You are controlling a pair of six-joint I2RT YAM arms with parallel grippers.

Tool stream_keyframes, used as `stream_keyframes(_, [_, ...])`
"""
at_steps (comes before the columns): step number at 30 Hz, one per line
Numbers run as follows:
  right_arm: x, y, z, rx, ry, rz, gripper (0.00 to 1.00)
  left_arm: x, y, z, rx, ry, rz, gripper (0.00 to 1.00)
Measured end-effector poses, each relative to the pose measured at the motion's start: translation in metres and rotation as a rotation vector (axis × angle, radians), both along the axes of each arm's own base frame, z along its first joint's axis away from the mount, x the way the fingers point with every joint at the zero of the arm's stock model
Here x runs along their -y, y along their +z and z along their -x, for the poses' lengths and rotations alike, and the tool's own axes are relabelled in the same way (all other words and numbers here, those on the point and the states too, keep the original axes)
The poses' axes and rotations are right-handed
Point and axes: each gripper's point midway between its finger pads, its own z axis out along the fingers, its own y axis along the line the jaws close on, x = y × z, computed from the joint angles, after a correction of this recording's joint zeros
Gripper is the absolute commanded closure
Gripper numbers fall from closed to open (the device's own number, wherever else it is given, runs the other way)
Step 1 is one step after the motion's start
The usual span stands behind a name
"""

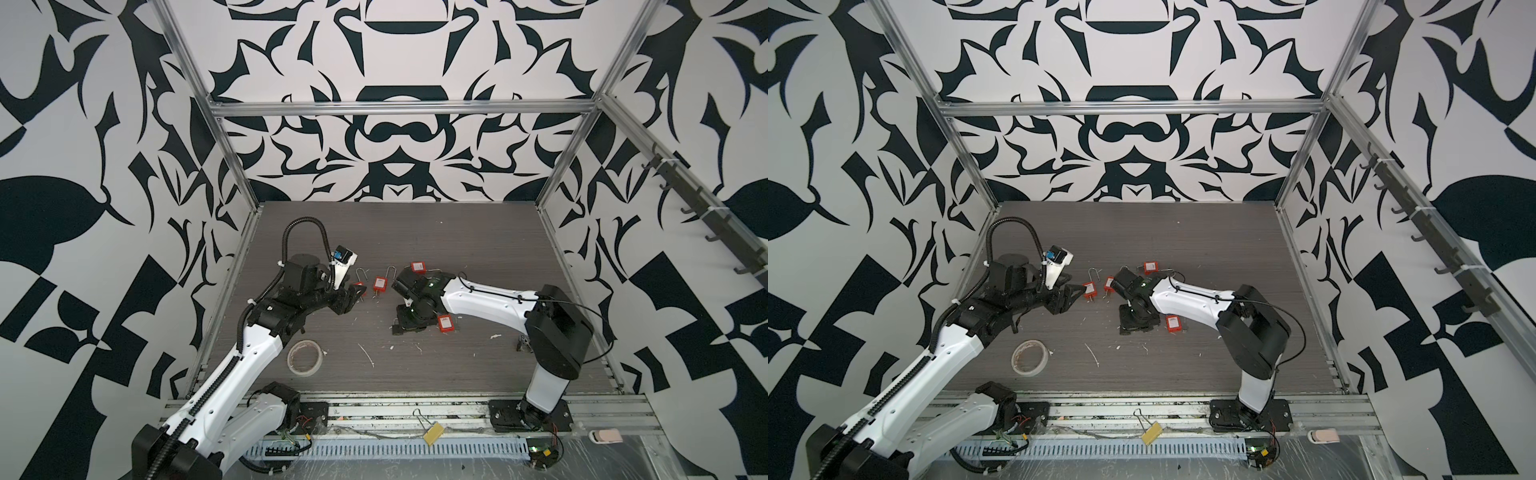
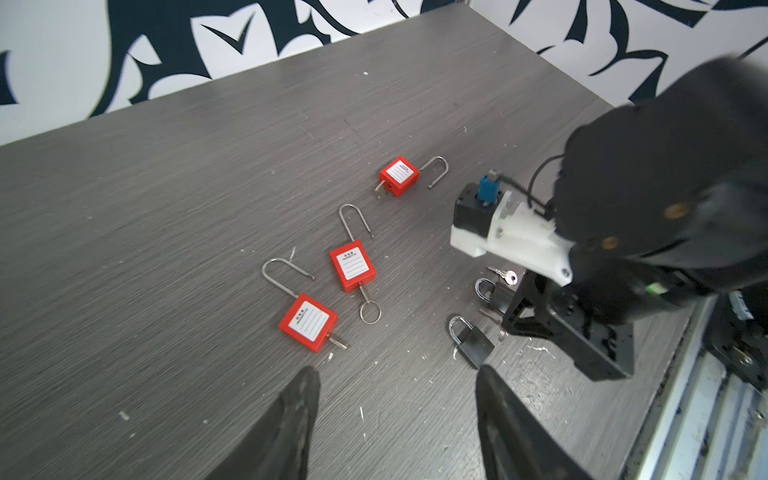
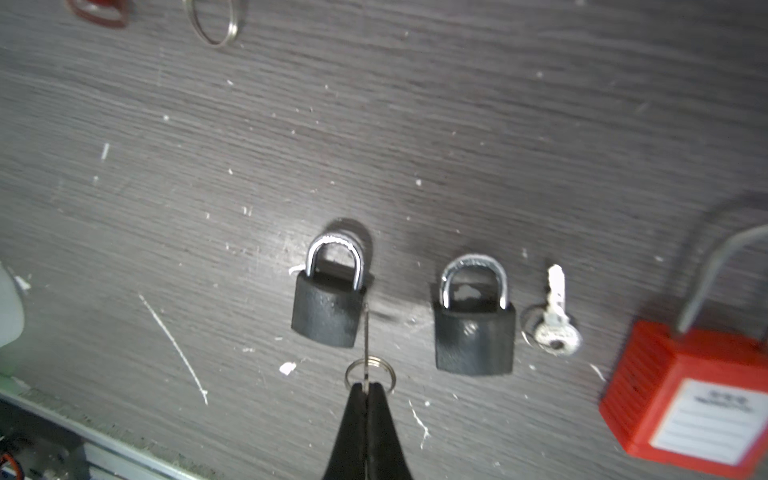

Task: Lock with the key

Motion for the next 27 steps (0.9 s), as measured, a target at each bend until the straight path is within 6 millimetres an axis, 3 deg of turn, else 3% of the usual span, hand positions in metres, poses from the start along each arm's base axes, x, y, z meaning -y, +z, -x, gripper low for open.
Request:
stream_keyframes(3, [0.002, -0.01, 0.001, -0.032, -0.004, 0.024, 0.97, -0.002, 0.004, 0.0, 0.01, 0.016, 0.005, 0.38])
stream_keyframes(12, [0.001, -0.012, 0.001, -0.052, 0.006, 0.027, 0.69, -0.004, 0.004, 0.004, 0.003, 0.026, 0.017, 0.38])
stream_keyframes(17, [0.003, -0.006, -0.002, -0.027, 0.01, 0.031, 0.66, -0.004, 0.001, 0.005, -0.021, 0.034, 0.027, 0.38])
stream_keyframes(24, [0.01, 0.03, -0.015, 0.105, 0.029, 0.017, 0.63, 0.004, -0.001, 0.013, -0.074, -0.01, 0.062, 0.37])
stream_keyframes(27, [0.018, 0.051, -0.025, 0.2, 0.048, 0.025, 0.56, 0.01, 0.002, 0.016, -0.083, -0.041, 0.085, 0.36])
